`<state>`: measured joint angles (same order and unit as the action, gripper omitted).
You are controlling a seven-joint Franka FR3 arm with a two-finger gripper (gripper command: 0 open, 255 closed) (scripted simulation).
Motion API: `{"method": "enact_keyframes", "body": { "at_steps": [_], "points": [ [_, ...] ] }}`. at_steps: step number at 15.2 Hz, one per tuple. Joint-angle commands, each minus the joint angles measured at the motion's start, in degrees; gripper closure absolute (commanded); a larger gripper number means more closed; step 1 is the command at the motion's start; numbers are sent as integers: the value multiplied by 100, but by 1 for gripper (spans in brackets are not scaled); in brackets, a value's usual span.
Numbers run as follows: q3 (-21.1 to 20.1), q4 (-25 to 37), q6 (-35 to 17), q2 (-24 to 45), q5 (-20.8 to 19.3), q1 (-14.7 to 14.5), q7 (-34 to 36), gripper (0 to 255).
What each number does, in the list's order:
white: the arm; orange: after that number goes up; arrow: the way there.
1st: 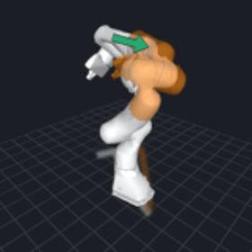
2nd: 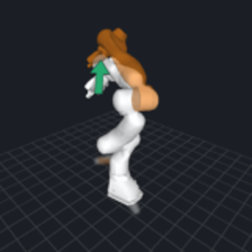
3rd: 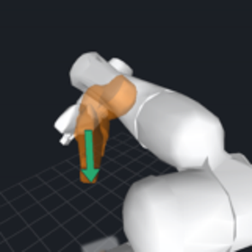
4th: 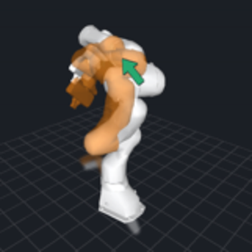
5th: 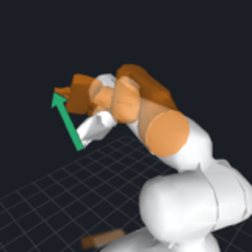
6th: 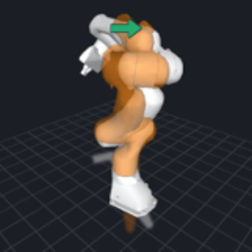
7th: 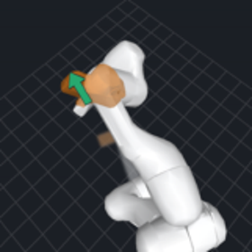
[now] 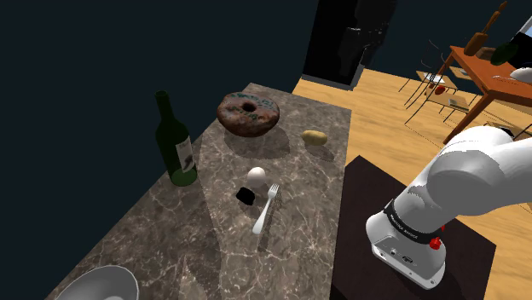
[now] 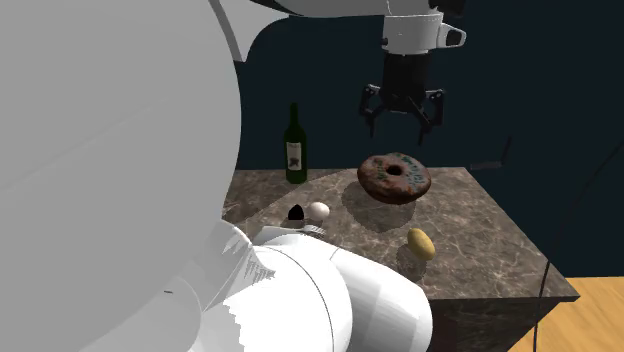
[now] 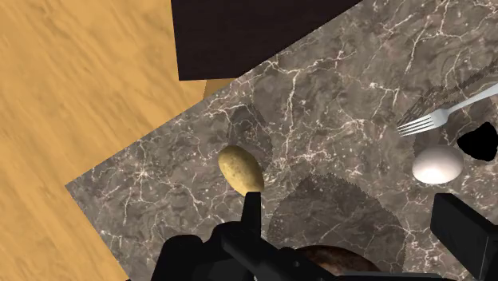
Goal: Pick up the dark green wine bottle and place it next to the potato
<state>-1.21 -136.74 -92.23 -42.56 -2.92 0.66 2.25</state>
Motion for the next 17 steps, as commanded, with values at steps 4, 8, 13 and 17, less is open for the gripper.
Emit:
{"method": "enact_keyframes", "body": {
  "at_steps": [4,8,13,17],
  "points": [
    [-280,128,-259,371,236,-115,359,0],
    [-642,393,-595,932,486,-245,822,0],
    [-1073,874,-973,1721,678,-364,1388,0],
    [-1398,1377,-1221,2412,717,-438,1846,0]
  ]
}}
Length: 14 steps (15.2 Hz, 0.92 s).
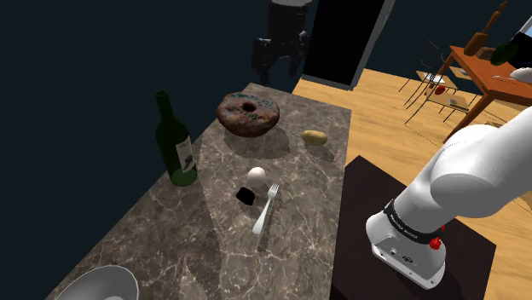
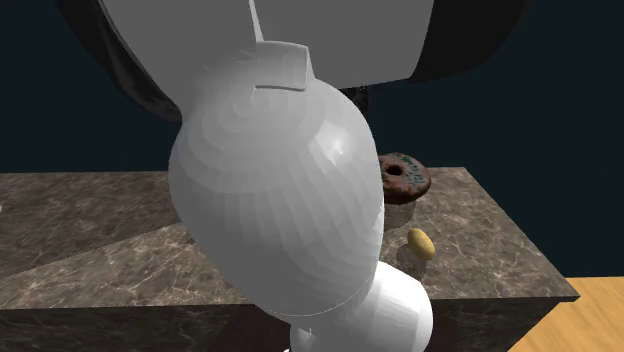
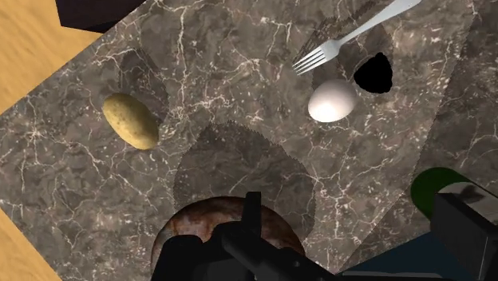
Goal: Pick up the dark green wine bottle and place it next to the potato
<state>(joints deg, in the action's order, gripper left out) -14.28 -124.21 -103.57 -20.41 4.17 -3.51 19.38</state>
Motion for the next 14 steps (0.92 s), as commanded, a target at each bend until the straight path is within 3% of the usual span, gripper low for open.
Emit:
{"method": "enact_keyframes", "body": {
  "at_steps": [1,7,14],
  "points": [
    [-167,266,-141,377,-1,-39,251,0],
    [-577,1270,-357,1528,-203,-181,976,0],
    [-876,2824,-323,3028,-721,-529,1817,0]
  ]
}}
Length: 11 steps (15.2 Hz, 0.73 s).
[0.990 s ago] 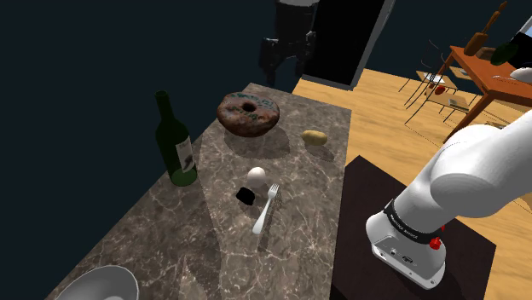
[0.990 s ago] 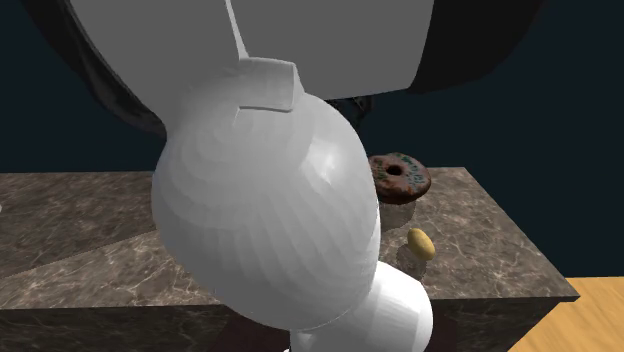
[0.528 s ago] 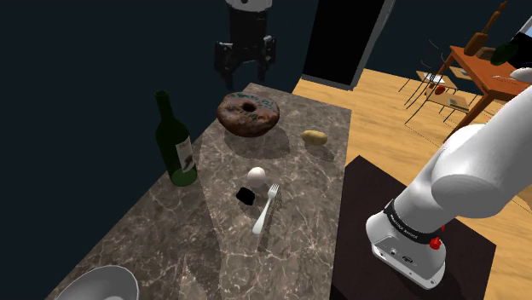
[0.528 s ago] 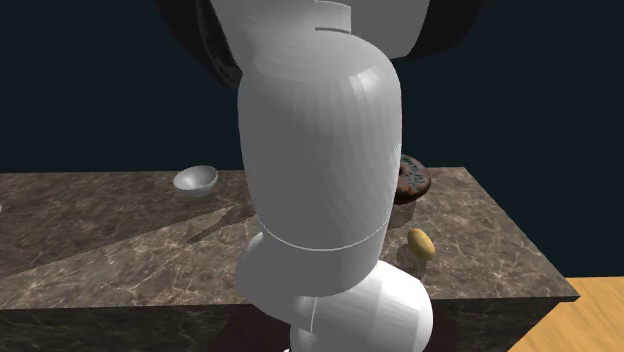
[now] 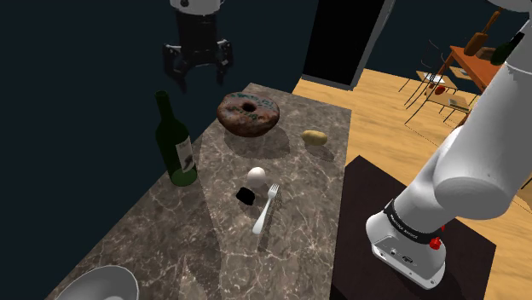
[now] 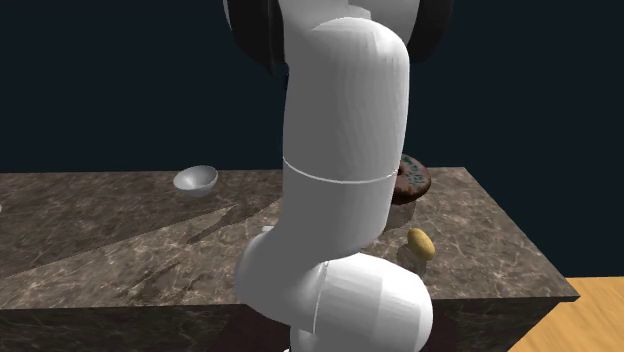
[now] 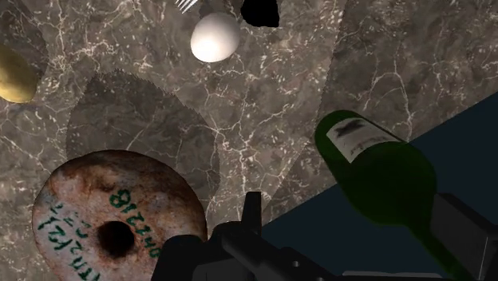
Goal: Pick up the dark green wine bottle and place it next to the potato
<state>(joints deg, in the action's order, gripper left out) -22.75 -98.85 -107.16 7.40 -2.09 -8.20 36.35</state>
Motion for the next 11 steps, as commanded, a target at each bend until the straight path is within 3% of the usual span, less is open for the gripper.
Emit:
{"method": "enact_keyframes", "body": {
  "at_steps": [1,6,11],
  "points": [
    [-51,554,73,477,-183,-135,230,0],
    [-67,2133,411,1709,-629,-626,697,0],
    [-41,1997,153,1830,-671,-660,739,0]
  ]
}}
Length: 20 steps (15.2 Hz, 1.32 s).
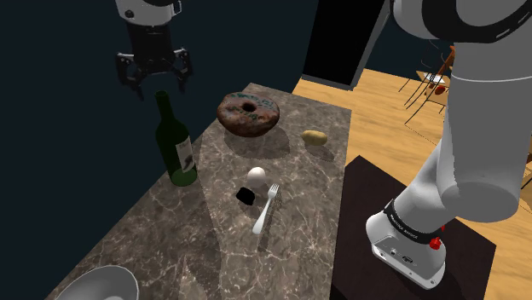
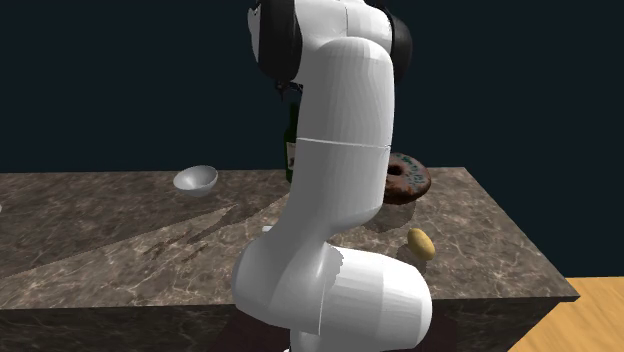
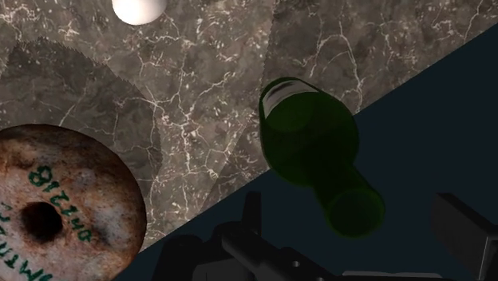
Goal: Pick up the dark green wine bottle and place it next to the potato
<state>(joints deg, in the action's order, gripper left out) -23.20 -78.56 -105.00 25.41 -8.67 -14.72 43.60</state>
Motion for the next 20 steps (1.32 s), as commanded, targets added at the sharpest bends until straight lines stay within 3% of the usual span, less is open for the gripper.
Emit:
{"method": "enact_keyframes", "body": {
  "at_steps": [1,11,12,20],
  "points": [
    [7,-96,-135,39,-18,-6,18,0],
    [15,-249,-316,70,-33,0,31,0],
    [15,-249,-316,70,-33,0,31,255],
    [15,-248,-316,70,-34,0,31,255]
  ]
}}
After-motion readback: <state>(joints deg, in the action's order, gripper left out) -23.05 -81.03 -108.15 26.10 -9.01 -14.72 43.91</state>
